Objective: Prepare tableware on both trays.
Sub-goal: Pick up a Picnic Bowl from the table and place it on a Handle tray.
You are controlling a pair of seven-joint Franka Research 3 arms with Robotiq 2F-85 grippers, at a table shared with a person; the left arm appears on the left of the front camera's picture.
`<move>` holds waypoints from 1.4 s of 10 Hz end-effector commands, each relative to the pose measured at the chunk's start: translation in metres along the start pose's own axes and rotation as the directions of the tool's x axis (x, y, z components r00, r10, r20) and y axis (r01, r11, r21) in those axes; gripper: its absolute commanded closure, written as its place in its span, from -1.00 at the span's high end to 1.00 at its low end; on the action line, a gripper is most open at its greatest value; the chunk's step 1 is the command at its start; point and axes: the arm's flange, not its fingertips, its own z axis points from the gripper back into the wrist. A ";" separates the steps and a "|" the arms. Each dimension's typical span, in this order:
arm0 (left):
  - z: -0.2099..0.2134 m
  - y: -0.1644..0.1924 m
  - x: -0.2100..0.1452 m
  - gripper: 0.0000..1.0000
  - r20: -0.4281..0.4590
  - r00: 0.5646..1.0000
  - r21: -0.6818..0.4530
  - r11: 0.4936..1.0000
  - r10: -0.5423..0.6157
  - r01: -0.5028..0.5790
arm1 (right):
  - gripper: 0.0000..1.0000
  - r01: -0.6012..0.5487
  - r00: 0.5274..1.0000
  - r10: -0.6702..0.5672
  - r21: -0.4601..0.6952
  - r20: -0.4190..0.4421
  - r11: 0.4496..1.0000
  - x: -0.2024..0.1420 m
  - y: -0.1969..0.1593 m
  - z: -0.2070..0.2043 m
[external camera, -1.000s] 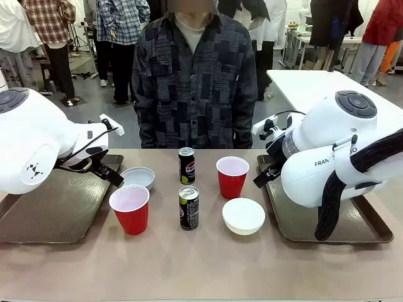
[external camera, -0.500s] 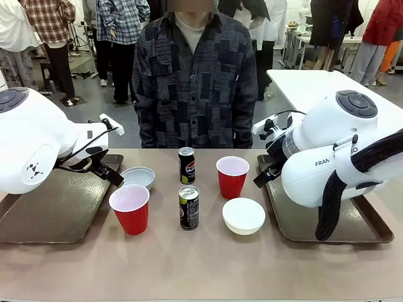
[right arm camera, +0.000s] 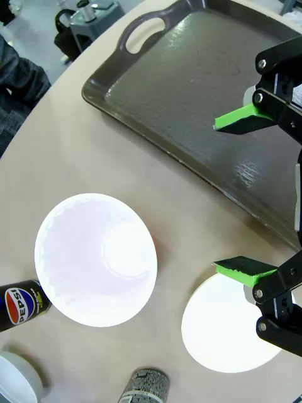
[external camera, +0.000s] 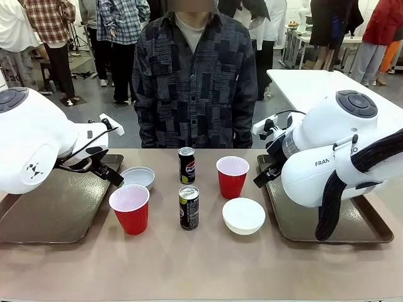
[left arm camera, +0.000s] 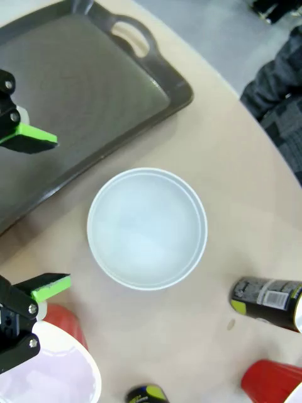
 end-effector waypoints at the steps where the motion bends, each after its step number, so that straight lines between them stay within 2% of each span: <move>1: 0.000 0.000 0.000 1.00 0.000 1.000 0.000 1.000 0.000 0.000 | 1.00 0.000 1.000 0.000 0.000 0.000 1.000 0.000 0.000 0.000; 3: 0.000 0.000 0.000 1.00 0.000 1.000 0.000 1.000 0.000 0.000 | 1.00 0.000 1.000 0.000 0.000 0.000 1.000 0.000 0.000 0.000; 5: 0.055 -0.009 -0.005 1.00 -0.024 1.000 0.010 1.000 -0.006 0.006 | 1.00 -0.017 0.999 0.016 -0.045 -0.031 0.999 0.002 0.014 0.041; 6: 0.095 -0.014 -0.004 1.00 -0.022 1.000 -0.062 0.998 -0.022 0.021 | 1.00 -0.052 0.997 0.049 -0.052 -0.062 0.997 0.000 0.025 0.069; 7: 0.132 -0.024 -0.016 1.00 -0.075 0.997 -0.088 0.996 -0.034 0.028 | 1.00 -0.056 0.992 0.047 -0.070 -0.118 0.996 -0.014 0.039 0.100; 8: 0.149 -0.029 -0.031 1.00 -0.127 0.991 -0.067 0.997 -0.047 0.039 | 1.00 -0.027 0.988 0.018 -0.058 -0.156 0.998 -0.032 0.046 0.121; 10: 0.168 -0.045 -0.067 1.00 -0.211 0.977 -0.077 0.997 -0.030 0.015 | 1.00 0.041 0.973 -0.052 -0.054 -0.226 0.998 -0.078 0.071 0.152; 12: 0.171 -0.048 -0.081 1.00 -0.224 0.974 -0.025 0.999 0.016 -0.022 | 1.00 0.110 0.963 -0.129 -0.091 -0.238 0.990 -0.112 0.081 0.159; 13: 0.181 -0.033 -0.024 1.00 -0.216 0.975 -0.081 0.996 -0.057 0.040 | 1.00 0.166 0.948 -0.207 -0.177 -0.241 0.970 -0.109 0.071 0.146; 14: 0.181 -0.033 -0.024 1.00 -0.216 0.975 -0.081 0.996 -0.057 0.040 | 1.00 0.050 0.964 -0.071 -0.087 -0.256 0.995 -0.020 0.062 0.178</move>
